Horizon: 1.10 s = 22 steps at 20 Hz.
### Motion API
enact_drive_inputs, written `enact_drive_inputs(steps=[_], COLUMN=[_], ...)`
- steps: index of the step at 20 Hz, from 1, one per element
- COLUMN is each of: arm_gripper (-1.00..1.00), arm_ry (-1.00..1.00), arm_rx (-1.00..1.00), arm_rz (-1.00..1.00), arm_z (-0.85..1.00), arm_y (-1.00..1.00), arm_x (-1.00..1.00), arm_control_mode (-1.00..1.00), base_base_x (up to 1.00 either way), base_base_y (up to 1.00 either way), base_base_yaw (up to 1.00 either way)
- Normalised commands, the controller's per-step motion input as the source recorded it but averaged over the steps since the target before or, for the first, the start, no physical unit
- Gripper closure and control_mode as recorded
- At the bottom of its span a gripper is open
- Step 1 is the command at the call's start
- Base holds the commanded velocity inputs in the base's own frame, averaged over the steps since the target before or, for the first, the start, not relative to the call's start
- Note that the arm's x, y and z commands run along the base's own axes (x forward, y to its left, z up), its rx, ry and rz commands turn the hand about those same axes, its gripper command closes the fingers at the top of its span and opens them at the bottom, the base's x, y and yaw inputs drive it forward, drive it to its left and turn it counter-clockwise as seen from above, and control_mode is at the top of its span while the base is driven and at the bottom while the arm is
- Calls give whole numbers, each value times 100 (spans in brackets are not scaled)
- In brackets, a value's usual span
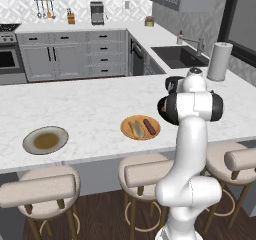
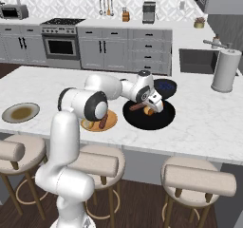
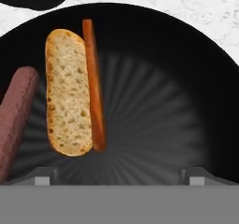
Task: Place one bun and one sausage from the bowl on each plate.
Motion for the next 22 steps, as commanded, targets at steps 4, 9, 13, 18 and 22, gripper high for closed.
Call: enact_drive_inputs(steps=[4,9,13,18,22], arm_gripper=[-100,-100,-100,-100,100], arm_ry=[3,1,0,3,3], arm_rx=[1,0,0,0,0], arm_rz=[0,0,0,0,0], arm_z=[-29,-36,-1,-21,-15], arm_y=[0,0,-5,-5,-10], arm_x=[16,21,33,30,13], arm_control_mode=[-100,-100,-100,-100,-100], base_base_x=[0,0,0,0,0], base_base_y=[0,0,0,0,0], base_base_yaw=[0,0,0,0,0])
